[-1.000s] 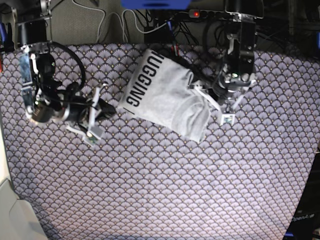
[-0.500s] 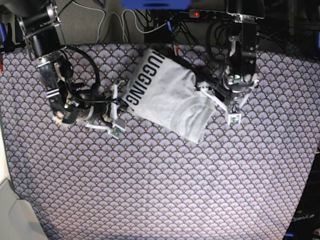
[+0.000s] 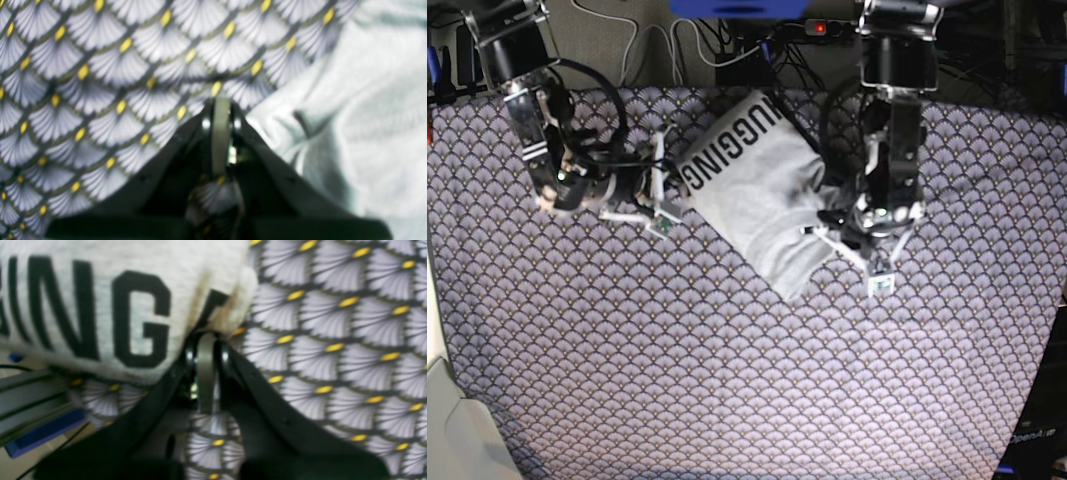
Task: Fold the T-shirt properly
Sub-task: 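Rotate the folded bundle with the left gripper so the print faces up, then press and straighten the bundle's printed edge with the right gripper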
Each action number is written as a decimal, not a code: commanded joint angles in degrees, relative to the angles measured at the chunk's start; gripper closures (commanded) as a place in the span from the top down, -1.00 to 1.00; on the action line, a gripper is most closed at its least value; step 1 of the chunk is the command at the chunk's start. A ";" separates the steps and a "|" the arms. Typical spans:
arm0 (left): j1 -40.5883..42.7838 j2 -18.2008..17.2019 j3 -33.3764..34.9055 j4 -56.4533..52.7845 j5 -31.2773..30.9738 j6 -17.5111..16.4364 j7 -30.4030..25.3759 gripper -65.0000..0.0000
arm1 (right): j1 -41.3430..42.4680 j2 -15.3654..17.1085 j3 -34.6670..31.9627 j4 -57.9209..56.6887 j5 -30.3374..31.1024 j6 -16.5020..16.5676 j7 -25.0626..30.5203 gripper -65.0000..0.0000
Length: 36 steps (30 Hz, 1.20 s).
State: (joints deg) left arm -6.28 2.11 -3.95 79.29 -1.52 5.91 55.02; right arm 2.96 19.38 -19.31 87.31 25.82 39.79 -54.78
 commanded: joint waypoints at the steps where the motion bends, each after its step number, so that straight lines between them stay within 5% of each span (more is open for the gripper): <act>1: -1.23 1.36 0.47 -0.56 -2.48 -1.12 0.93 -0.98 | -0.02 0.27 0.10 1.79 1.12 0.21 0.23 -0.99; 10: -7.30 6.89 0.56 -5.75 -2.48 -1.12 0.76 -0.98 | -5.64 0.01 -0.69 9.88 1.12 0.21 0.15 -0.99; 17: -11.61 6.89 0.47 -10.76 -2.92 -1.21 -4.08 -0.98 | -6.17 0.01 -6.14 11.81 1.12 0.21 -1.44 -0.99; 25: -14.95 6.89 0.03 -7.86 -2.92 -1.21 -3.02 -0.98 | -5.82 1.77 -3.94 11.46 1.03 0.21 -1.35 -0.99; 31: -14.42 2.15 -0.05 3.22 -2.92 -1.21 2.07 -0.98 | -5.73 2.03 4.67 11.55 1.03 0.21 -1.35 -0.99; 36: -5.89 -1.63 -0.05 9.72 -3.01 -1.30 2.95 -0.98 | -6.17 1.68 11.09 13.57 1.30 0.21 -1.52 -0.99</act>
State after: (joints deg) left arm -10.46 0.34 -4.08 87.92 -4.23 4.75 58.81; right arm -3.79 20.67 -8.40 99.74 26.13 39.79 -57.19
